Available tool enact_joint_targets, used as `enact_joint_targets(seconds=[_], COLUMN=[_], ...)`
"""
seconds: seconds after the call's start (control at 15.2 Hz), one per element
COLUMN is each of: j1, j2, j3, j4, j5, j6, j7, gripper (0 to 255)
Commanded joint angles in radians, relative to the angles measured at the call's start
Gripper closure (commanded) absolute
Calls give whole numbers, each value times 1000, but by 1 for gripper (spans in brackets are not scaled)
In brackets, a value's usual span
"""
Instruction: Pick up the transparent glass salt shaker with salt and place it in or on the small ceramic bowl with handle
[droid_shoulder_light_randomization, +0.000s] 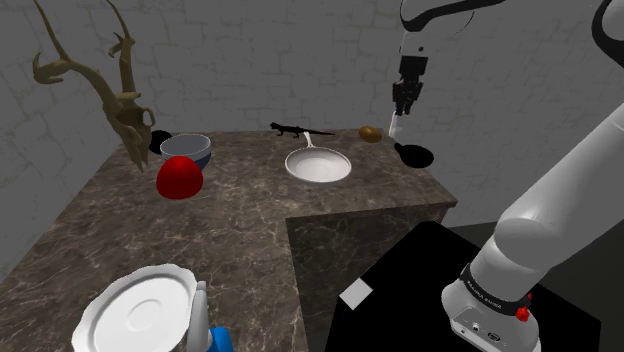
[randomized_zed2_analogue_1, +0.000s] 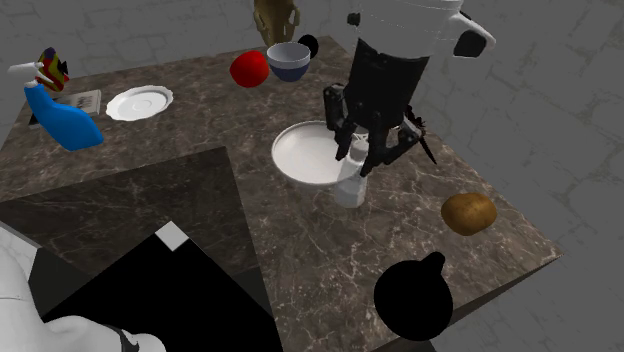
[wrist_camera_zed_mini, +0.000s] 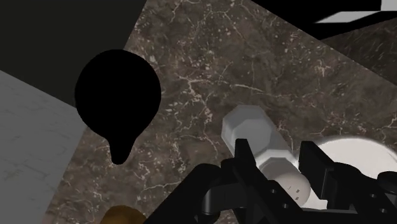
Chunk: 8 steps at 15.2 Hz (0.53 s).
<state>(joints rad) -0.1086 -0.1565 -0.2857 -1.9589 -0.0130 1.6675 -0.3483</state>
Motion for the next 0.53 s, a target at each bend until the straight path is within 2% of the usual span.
enact_joint_targets(seconds=[0.0,0.46], j1=[-23,-97], j2=[7,110], j3=[-30,-131], j4=[18,164], j5=[-10,-8], j6=[-11,-60], j7=[-53,-233], gripper=[255,255])
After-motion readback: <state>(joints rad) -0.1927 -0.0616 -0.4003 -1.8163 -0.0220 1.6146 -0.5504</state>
